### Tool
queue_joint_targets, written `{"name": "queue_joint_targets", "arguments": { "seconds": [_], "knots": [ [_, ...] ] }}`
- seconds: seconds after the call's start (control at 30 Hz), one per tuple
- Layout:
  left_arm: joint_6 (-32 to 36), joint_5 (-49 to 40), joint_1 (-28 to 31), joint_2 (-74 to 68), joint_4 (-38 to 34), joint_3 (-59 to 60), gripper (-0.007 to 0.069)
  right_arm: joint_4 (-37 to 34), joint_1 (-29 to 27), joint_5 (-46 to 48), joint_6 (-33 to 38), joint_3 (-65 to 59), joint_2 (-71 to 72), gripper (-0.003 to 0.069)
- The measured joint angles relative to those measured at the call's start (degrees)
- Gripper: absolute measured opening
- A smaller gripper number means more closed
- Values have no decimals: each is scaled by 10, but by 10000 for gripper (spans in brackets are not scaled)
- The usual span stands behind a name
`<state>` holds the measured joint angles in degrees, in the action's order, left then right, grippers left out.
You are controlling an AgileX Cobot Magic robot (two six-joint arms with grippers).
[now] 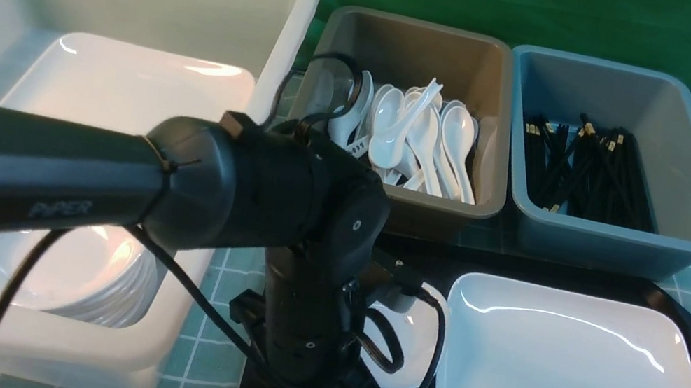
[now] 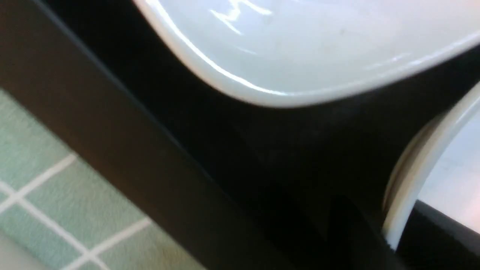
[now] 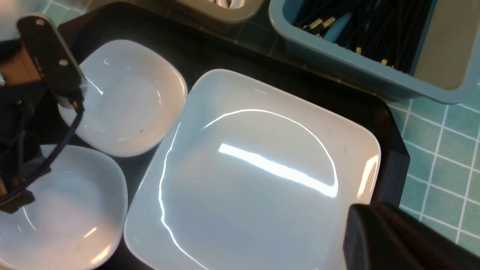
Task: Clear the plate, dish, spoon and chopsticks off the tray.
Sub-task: Use the left arm to grab a small plate from the dinner plate, then use the left arm to put the small plate into the large storage box on the left
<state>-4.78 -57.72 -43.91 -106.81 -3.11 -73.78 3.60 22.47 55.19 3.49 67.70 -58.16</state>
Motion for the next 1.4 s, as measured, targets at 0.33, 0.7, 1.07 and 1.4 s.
{"name": "queue_joint_targets", "arguments": {
  "seconds": [0.33, 0.7, 1.07, 1.4],
  "knots": [
    [-22, -20, 5, 132, 9, 4, 20, 0, 0, 0, 0, 0, 0, 27],
    [-28, -17, 219, 326, 0, 4, 20, 0, 0, 0, 0, 0, 0, 38],
    [30, -27, 520, 366, -47, 89, 20, -1, 0, 0, 0, 0, 0, 55],
    [104, 53, 554, 362, -87, 188, 133, -1, 0, -17, 0, 0, 0, 67]
  ]
}}
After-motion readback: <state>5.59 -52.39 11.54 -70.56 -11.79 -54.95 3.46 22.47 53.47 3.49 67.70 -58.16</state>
